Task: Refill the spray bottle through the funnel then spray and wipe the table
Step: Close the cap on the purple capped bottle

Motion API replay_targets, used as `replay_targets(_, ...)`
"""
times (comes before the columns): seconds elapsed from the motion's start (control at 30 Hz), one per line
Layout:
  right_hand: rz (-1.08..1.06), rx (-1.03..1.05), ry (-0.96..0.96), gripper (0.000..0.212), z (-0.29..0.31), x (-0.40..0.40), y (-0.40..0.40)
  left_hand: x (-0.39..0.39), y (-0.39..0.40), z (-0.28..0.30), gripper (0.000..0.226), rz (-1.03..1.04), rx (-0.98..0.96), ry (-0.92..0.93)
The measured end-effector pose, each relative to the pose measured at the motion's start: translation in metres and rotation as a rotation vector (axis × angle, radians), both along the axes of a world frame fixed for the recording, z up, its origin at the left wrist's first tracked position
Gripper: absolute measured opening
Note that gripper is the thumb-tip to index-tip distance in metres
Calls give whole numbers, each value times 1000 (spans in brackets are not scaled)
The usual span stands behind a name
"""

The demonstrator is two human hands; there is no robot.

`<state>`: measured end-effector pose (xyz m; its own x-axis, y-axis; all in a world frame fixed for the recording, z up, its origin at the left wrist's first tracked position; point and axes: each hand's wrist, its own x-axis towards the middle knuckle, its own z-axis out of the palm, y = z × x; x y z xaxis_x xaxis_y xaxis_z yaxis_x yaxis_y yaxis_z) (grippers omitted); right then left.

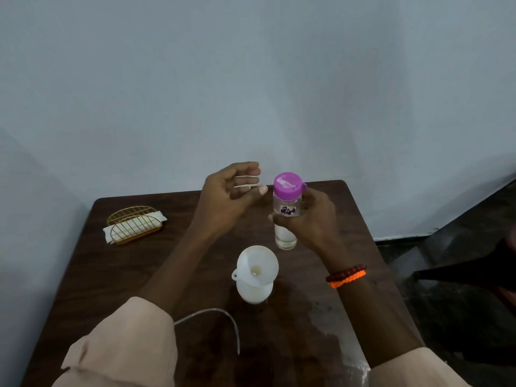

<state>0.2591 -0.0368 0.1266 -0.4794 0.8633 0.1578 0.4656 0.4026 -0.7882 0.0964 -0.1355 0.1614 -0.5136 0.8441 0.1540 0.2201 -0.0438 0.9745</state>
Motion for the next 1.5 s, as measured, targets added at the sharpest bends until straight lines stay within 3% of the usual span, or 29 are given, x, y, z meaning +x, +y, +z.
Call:
replay_targets(0.07, -3, 16, -23, 56, 1, -1, 0, 4, -4, 4, 42, -35, 13, -5)
replay_targets(0.27, 50, 55, -30, 53, 3, -18, -6, 26, 0, 8, 63, 6, 55, 208)
replay_targets(0.63, 392, -26, 74, 53, 18, -37, -1, -22, -10, 33, 46, -188, 6, 164)
replay_targets(0.8, 477, -47, 69, 45, 26, -71, 9, -56, -8, 38, 43, -173, 29, 161)
replay_targets(1.07, 584, -86, 29, 36, 19, -146, 40, -121, 13, 20, 54, -59, 10, 318)
replay_targets(1.23, 522, -45, -28, 47, -14, -196, 59, -157, 26, -15, 64, 30, -8, 349)
replay_targets(1.5, 385, -54, -44, 41, -75, -257, 72, -208, 49, -71, 76, 88, -85, 399)
